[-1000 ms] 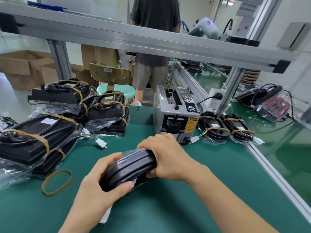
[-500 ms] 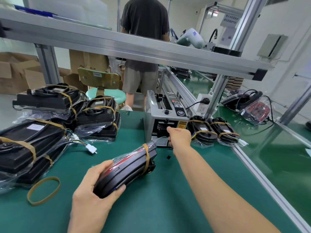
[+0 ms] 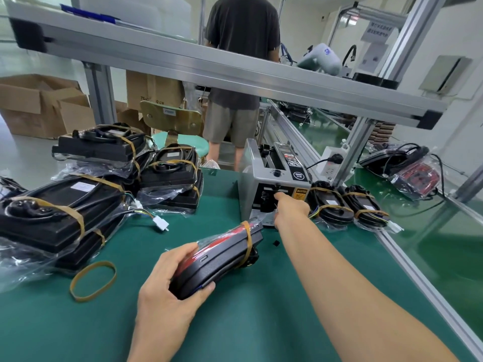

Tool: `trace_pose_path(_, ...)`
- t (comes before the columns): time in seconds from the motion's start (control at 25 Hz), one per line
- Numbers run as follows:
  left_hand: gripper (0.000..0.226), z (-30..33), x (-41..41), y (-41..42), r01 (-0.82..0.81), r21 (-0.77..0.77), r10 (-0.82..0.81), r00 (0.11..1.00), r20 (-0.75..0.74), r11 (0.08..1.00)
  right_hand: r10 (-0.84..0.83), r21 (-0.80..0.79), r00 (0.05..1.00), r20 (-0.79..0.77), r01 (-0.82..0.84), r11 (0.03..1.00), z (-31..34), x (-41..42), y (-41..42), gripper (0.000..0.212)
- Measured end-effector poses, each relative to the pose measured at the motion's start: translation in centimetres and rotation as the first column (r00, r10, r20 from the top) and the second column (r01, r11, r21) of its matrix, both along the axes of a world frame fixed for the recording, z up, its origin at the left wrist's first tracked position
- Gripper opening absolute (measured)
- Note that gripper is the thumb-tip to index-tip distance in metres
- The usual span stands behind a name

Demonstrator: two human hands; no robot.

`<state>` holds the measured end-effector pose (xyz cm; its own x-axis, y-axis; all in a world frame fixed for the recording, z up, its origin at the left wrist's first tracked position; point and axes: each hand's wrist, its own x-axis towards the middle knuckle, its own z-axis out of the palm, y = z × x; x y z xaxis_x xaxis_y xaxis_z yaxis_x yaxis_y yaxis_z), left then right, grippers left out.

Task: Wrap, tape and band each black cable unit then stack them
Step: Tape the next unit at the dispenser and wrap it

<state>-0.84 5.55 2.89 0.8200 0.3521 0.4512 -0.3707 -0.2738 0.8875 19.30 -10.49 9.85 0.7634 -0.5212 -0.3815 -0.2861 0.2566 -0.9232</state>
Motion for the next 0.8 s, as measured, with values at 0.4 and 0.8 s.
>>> trace_pose_path(0.4,0.076,-0.1,-0.1,-2.7,-0.065,-0.094,0.069,0.997,0.030,0.993,0.821,-0.456,0.527,0.220,-0.688,0.564,1.6,-17.2,1.9,0.014)
trace_pose_path(0.8,0.065,0.4,-0.6,-3.3,-0.101,-0.046,0.100,0.995,-0.014,0.994,0.807,-0.605,0.584,0.089,-0.612,0.510,0.7,-17.0,1.9,0.024)
